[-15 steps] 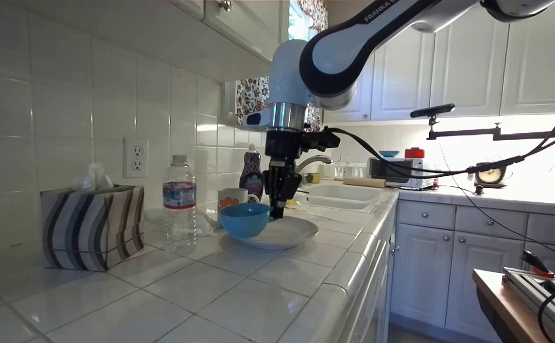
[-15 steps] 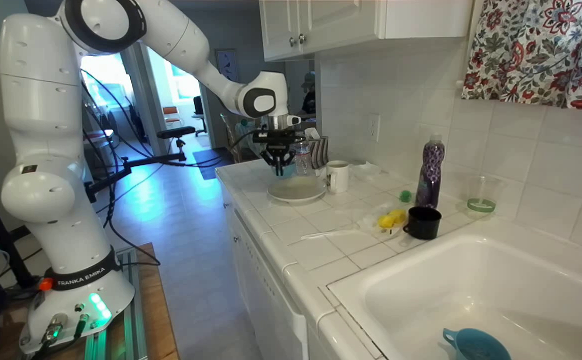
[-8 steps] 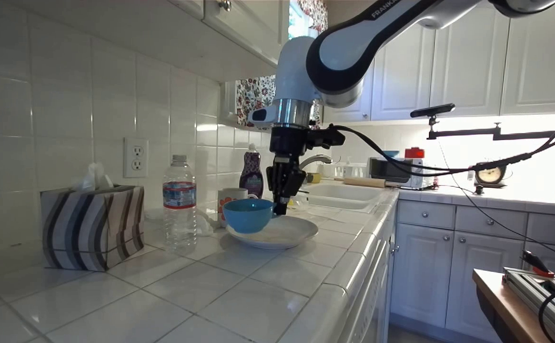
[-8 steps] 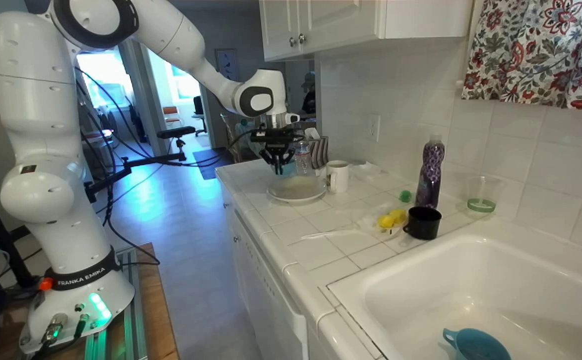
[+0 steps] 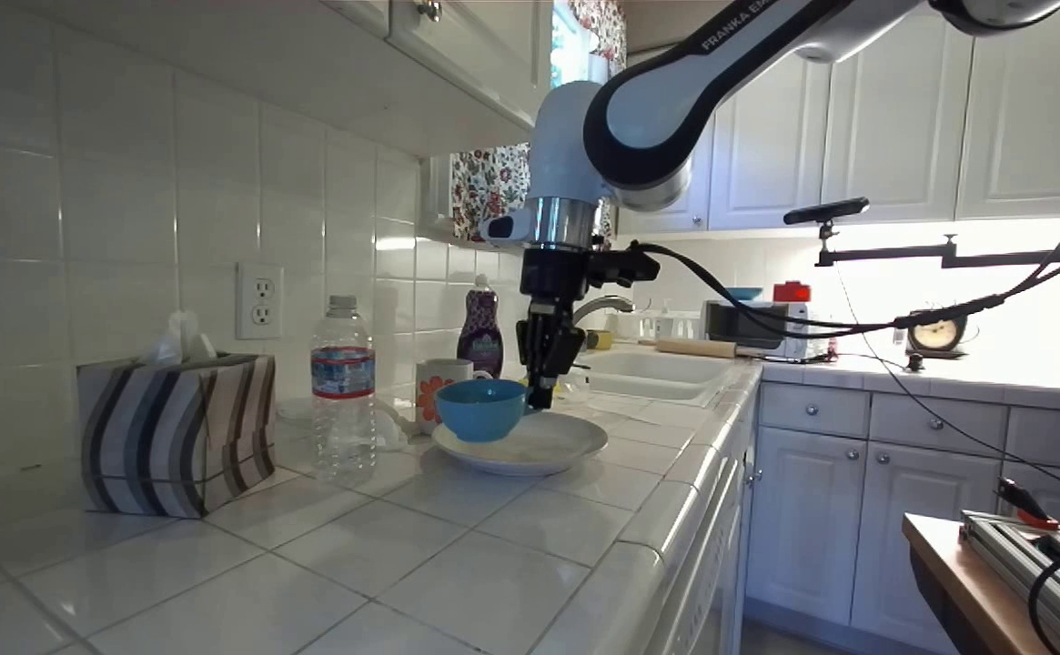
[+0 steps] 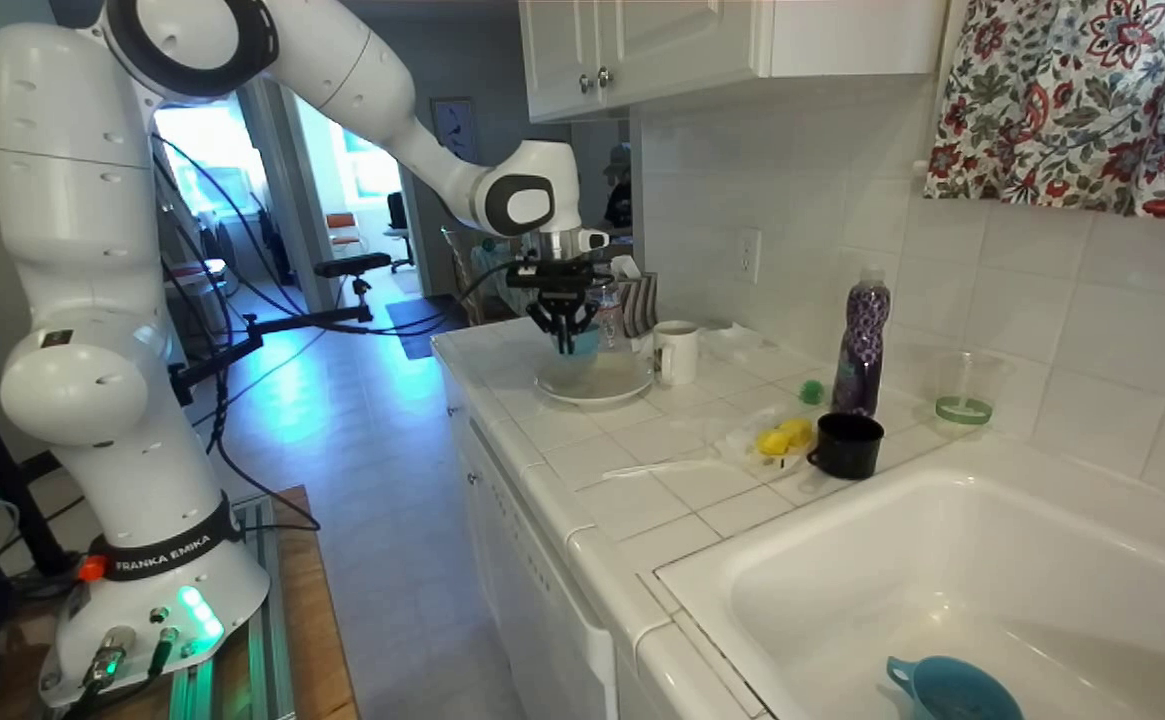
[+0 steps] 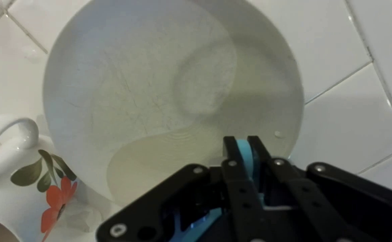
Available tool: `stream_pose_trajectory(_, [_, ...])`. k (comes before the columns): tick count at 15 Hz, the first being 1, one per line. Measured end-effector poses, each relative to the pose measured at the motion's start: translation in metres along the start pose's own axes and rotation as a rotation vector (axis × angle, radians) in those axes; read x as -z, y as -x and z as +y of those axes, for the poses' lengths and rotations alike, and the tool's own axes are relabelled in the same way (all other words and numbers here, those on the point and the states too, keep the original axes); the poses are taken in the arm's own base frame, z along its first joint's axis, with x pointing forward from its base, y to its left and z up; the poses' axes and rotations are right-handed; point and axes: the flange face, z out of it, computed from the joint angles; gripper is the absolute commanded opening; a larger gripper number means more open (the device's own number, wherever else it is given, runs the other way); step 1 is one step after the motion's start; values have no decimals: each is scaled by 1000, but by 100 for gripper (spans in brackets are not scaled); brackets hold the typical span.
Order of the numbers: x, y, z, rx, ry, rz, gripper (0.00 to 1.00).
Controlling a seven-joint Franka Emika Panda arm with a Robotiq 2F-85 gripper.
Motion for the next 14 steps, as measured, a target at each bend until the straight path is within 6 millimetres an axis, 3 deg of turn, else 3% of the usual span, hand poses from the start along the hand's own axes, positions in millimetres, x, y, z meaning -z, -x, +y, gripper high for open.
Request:
stream_pose_trajectory(6, [6,17,23,-79,31,-9,3])
stream_pose_trajectory(14, [28,29,49,-184,122,34,3])
